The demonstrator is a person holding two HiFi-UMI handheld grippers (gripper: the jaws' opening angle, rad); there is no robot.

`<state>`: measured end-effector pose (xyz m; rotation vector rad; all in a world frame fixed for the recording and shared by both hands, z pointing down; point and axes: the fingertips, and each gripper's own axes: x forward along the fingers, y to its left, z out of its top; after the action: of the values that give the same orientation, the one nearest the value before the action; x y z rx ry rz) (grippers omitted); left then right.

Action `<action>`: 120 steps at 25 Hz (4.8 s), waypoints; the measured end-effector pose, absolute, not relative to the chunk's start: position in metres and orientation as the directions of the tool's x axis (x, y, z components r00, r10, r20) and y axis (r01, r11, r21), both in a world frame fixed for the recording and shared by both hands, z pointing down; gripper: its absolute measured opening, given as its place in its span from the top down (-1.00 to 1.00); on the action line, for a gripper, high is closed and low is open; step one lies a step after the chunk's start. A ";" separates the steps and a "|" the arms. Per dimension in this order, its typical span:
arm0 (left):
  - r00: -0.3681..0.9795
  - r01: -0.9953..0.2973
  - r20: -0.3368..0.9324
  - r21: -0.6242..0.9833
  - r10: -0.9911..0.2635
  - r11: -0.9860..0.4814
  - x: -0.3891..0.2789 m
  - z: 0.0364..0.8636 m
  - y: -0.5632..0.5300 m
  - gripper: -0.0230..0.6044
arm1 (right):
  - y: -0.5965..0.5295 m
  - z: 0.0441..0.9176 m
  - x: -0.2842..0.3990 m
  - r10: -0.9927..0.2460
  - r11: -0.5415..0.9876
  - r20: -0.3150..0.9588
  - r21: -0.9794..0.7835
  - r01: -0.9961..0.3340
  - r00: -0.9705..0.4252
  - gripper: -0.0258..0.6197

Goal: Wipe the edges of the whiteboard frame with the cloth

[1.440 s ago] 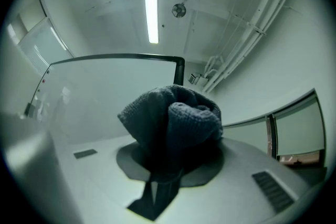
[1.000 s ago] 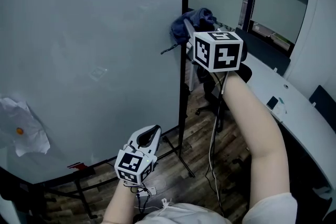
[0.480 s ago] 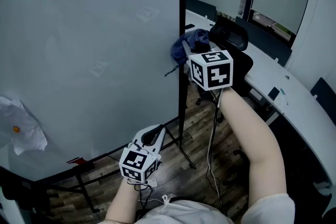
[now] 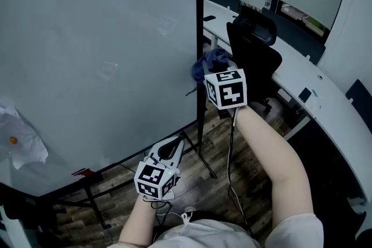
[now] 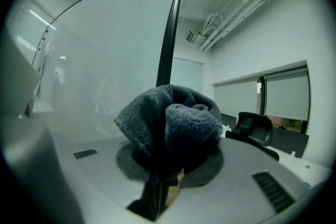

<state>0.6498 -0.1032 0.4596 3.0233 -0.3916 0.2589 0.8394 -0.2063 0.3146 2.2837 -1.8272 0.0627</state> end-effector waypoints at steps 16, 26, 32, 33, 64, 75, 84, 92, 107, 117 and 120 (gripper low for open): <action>0.926 -0.334 0.234 0.141 -0.297 -0.932 0.649 0.504 -0.112 0.85 | -0.201 0.374 0.821 -0.959 -0.194 0.140 0.302 -0.933 0.245 0.68; 0.909 -0.345 0.300 0.152 -0.290 -0.926 0.639 0.532 -0.107 0.85 | -0.205 0.442 0.818 -0.943 -0.162 0.249 0.242 -0.957 0.223 0.68; 0.891 -0.378 0.332 0.166 -0.309 -0.911 0.627 0.553 -0.114 0.85 | -0.207 0.481 0.822 -0.922 -0.177 0.292 0.264 -0.948 0.253 0.68; 0.888 -0.385 0.337 0.170 -0.314 -0.907 0.625 0.557 -0.115 0.85 | -0.207 0.487 0.822 -0.918 -0.179 0.300 0.266 -0.947 0.258 0.68; 0.784 -0.562 0.474 0.270 -0.400 -0.782 0.558 0.670 -0.128 0.85 | -0.205 0.679 0.824 -0.751 -0.263 0.594 0.129 -0.956 0.287 0.68; 0.797 -0.561 0.452 0.308 -0.401 -0.769 0.534 0.666 -0.134 0.85 | -0.209 0.677 0.787 -0.756 -0.261 0.592 0.117 -0.958 0.278 0.68; 0.789 -0.579 0.454 0.322 -0.415 -0.749 0.483 0.667 -0.141 0.85 | -0.216 0.680 0.722 -0.760 -0.242 0.606 0.072 -0.968 0.235 0.68; 0.771 -0.613 0.446 0.326 -0.455 -0.720 0.424 0.650 -0.154 0.85 | -0.223 0.682 0.648 -0.732 -0.205 0.651 0.072 -0.976 0.202 0.68; 0.713 -0.696 0.440 0.351 -0.545 -0.627 0.298 0.637 -0.178 0.85 | -0.240 0.689 0.512 -0.701 -0.183 0.698 0.022 -0.983 0.146 0.68; 0.703 -0.709 0.431 0.367 -0.565 -0.602 0.223 0.636 -0.193 0.85 | -0.252 0.693 0.425 -0.703 -0.242 0.703 -0.087 -0.966 0.113 0.68; 0.698 -0.715 0.430 0.371 -0.573 -0.592 0.196 0.637 -0.195 0.85 | -0.252 0.692 0.405 -0.683 -0.304 0.721 -0.130 -0.944 0.120 0.68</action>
<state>0.1955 -0.1952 0.6374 2.3825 -0.9863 0.3610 0.4053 -0.2518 0.6920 2.0457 -1.5803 0.9994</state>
